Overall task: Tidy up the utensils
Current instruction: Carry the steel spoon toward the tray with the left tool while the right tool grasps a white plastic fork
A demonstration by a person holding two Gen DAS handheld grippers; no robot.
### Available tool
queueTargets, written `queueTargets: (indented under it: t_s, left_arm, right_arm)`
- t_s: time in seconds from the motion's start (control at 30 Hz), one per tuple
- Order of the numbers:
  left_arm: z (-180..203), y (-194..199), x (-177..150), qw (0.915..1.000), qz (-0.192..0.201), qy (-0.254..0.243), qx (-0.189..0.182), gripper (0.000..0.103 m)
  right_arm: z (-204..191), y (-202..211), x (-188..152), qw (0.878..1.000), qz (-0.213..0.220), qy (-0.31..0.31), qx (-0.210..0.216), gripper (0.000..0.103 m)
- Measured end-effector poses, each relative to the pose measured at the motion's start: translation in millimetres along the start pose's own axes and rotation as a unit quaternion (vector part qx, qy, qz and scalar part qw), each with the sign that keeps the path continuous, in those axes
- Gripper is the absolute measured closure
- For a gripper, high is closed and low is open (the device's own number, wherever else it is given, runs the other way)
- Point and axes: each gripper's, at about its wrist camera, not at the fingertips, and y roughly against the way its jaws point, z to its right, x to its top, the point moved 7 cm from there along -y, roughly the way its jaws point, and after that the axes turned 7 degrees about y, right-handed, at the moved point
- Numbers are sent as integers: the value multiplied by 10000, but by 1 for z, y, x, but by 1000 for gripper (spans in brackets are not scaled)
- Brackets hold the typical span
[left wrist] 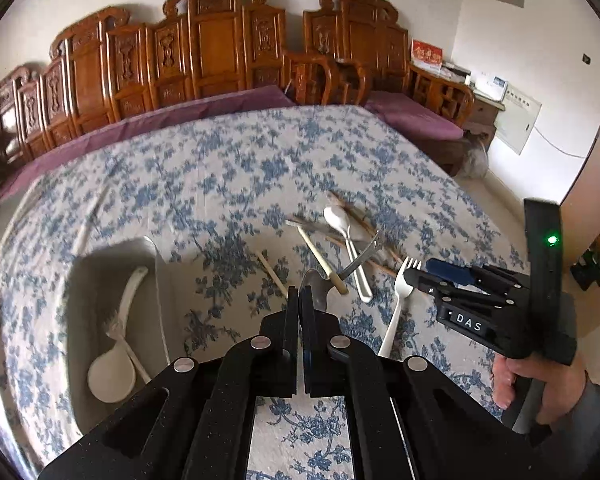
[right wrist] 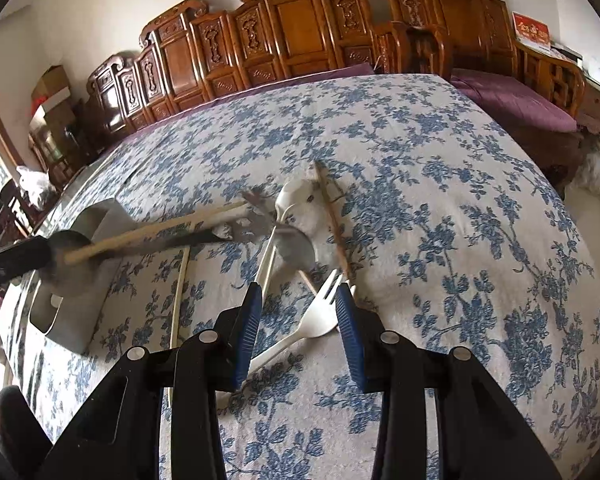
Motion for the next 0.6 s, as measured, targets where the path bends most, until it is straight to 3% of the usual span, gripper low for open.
queueTargets:
  t_s: [0.33, 0.6]
  left_arm:
    - [1, 36, 17, 9987, 303, 289, -298, 103]
    - [-1, 41, 16, 9987, 413, 262, -137, 102]
  right_arm:
    - [0, 0, -2, 10000, -63, 30, -37, 62]
    - [0, -18, -16, 9988, -452, -17, -160, 62]
